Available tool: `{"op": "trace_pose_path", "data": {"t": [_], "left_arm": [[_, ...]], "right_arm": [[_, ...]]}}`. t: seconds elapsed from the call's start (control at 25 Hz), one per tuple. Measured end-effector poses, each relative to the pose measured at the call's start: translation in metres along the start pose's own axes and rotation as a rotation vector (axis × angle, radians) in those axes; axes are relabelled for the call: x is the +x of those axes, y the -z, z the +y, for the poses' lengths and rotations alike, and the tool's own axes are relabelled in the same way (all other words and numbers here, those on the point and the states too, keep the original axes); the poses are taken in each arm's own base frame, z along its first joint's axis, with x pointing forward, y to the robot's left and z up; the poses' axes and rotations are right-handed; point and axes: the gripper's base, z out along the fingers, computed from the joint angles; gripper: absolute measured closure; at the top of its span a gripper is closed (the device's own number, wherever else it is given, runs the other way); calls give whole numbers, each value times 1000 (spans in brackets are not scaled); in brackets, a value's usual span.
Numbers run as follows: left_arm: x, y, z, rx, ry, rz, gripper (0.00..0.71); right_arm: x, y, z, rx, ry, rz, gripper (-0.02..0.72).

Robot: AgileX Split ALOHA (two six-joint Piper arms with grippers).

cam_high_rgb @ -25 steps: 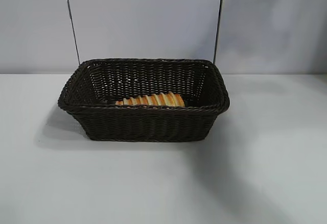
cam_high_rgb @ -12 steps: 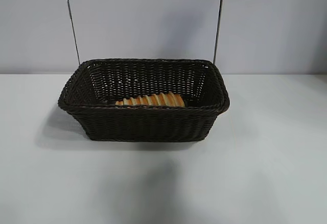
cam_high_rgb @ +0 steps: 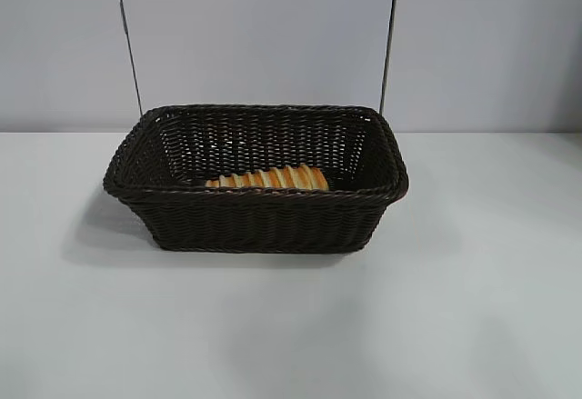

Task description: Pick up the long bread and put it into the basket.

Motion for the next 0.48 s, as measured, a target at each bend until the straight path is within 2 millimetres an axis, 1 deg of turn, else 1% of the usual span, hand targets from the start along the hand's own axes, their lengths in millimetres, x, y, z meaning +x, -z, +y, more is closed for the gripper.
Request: {"op": "trace_pose_path", "data": {"t": [0.16, 0.24, 0.48], "left_arm": [[0, 0, 0, 0, 0, 0, 22], [0, 0, 0, 0, 0, 0, 22], [0, 0, 0, 0, 0, 0, 22]], "right_arm": [[33, -8, 8, -51, -18, 31, 8], [47, -17, 13, -87, -29, 73, 8], [79, -50, 25, -148, -44, 222, 8]]}}
